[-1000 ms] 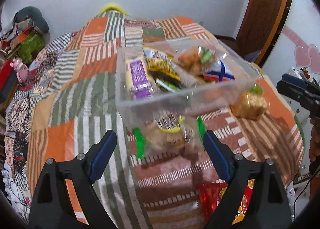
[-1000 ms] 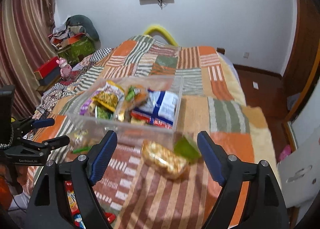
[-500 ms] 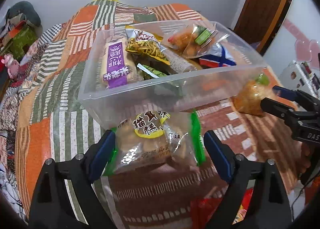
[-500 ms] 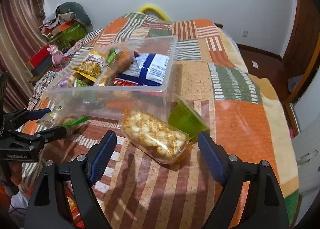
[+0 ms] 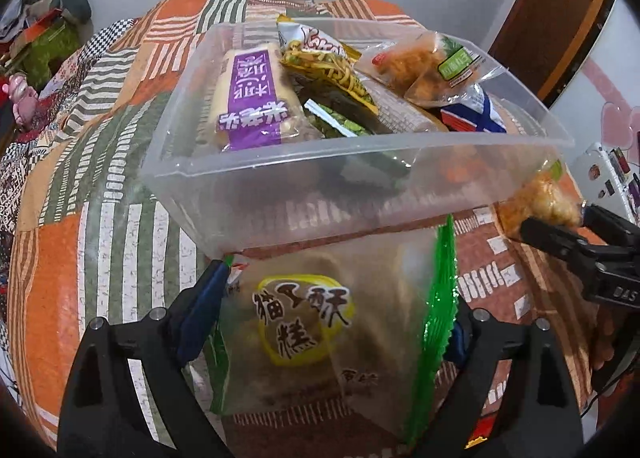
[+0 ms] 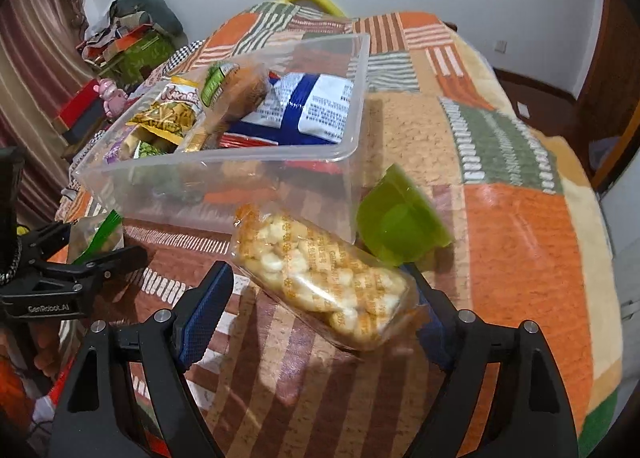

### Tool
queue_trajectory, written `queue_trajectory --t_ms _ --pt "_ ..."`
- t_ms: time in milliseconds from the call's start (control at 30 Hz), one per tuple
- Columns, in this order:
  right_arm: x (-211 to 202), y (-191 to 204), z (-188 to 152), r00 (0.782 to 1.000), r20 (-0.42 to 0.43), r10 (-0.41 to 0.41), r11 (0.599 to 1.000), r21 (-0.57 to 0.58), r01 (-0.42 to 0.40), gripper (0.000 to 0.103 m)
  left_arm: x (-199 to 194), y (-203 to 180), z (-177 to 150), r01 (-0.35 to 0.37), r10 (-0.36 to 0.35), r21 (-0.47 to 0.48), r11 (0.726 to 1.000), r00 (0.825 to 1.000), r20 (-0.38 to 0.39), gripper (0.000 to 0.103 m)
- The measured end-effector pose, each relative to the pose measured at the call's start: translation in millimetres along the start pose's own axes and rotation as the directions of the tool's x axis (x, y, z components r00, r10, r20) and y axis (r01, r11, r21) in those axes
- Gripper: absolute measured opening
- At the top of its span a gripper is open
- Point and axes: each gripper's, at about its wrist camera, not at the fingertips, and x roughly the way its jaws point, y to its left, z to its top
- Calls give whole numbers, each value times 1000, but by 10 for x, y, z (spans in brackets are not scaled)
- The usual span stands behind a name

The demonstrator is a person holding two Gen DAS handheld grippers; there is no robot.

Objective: Organize snacks
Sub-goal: 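Drop the cake bag into the box with left tool while right drops corn puff bag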

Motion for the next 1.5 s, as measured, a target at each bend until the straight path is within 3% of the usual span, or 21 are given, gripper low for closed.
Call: queue_trajectory --t_ms 67,167,267,533,667,1033,1233,1500 --pt "3 -11 -3 1000 -3 1 1000 13 -1 72 -35 -31 -21 1 -1 25 1000 1000 14 82" --pt "-34 -35 -20 1000 6 15 1000 23 -15 71 -93 -80 -54 13 -14 54 998 1000 20 78" --pt "-74 -22 -34 1000 21 18 1000 23 -18 70 -169 -125 -113 44 -45 61 997 999 16 77" --pt "-223 29 -75 998 45 49 998 31 -51 70 -514 -246 -176 9 -17 110 994 997 72 77" --pt "-324 61 -50 995 70 65 997 31 -67 70 -680 -245 -128 32 -43 103 994 994 98 77" --pt "-644 226 183 979 191 65 998 -22 -62 70 -1074 -231 139 28 -48 93 995 975 219 77" --pt "-623 278 378 970 229 75 997 -39 -68 70 -1186 -233 372 16 -41 93 996 961 275 77" --pt "-489 375 547 968 240 77 996 -67 -63 70 -969 -177 689 -23 5 62 998 960 281 77"
